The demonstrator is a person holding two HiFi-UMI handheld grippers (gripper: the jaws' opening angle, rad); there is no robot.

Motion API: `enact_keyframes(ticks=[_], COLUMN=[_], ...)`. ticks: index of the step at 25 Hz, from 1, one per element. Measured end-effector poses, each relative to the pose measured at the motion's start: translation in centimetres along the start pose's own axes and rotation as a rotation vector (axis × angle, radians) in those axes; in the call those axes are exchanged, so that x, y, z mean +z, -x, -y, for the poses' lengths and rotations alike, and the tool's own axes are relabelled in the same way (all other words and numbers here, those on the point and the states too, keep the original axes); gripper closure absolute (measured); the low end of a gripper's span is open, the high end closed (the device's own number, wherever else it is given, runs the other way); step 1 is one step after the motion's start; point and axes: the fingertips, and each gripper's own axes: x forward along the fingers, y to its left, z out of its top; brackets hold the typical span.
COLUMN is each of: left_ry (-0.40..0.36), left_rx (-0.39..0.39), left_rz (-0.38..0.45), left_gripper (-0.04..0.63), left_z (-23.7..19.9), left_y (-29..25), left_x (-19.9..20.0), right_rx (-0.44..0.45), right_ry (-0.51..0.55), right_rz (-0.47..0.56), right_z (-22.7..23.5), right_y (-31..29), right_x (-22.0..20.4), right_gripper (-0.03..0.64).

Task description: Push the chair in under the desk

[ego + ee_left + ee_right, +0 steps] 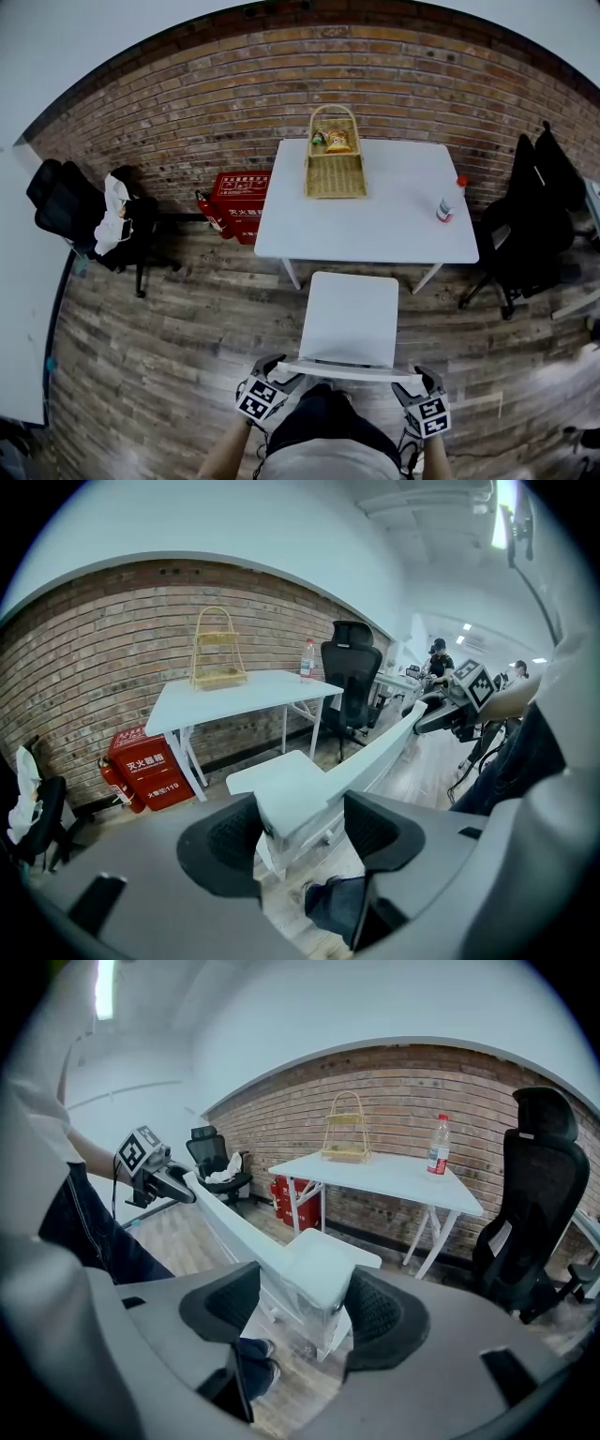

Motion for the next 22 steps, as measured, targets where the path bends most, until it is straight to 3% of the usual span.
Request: enact_keyframes(ticks=[9, 22], left_ry=[0.017, 0.027], left_rx=[0.038, 0.052], left_rz=[0.018, 0.013], left_gripper=[0.313, 0.311], left_z=[-0.6, -5.3], left_y=[-1.9, -6.1], left_x=[1.9, 6.2], right_rx=[0.019, 0.020], right_ry=[0.029, 0.029], right_rz=[-0.004, 0.021], right_z=[2.8, 7.5], right_y=[-1.1, -5.7], right_x=[1.6, 5.5], right_gripper=[0.327, 0.327])
